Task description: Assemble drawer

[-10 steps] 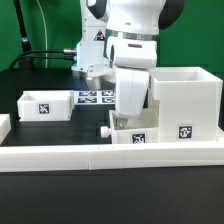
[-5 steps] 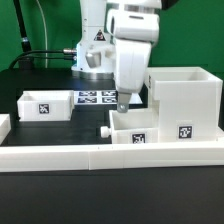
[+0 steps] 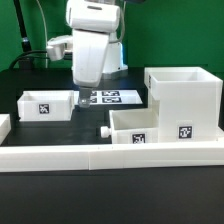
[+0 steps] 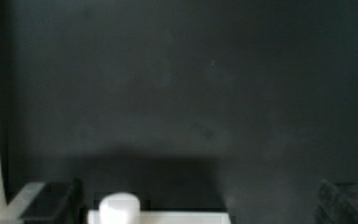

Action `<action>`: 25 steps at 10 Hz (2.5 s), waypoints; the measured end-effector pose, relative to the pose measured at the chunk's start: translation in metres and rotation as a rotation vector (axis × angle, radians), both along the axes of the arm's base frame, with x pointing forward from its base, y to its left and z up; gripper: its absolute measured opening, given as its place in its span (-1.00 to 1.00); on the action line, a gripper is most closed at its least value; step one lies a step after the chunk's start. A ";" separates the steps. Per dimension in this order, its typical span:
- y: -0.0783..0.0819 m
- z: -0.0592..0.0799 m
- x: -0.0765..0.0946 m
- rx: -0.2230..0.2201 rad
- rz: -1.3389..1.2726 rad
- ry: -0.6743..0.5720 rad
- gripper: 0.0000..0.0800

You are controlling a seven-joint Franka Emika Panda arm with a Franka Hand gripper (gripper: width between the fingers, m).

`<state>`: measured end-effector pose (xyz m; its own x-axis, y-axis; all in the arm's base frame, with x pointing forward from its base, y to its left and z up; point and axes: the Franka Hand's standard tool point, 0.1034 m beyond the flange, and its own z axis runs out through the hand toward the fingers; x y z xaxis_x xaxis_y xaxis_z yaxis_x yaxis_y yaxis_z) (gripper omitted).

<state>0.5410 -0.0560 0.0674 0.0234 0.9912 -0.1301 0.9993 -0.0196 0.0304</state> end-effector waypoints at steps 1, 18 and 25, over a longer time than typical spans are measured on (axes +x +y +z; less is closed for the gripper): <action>-0.002 0.000 0.000 0.004 0.014 0.003 0.62; 0.016 -0.049 -0.009 0.305 -0.054 0.063 0.62; 0.040 -0.052 -0.008 0.298 0.014 0.075 0.62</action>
Offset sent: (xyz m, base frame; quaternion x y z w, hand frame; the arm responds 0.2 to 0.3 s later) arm 0.0163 0.0150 -0.0258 0.0058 0.1473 -0.0393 0.9883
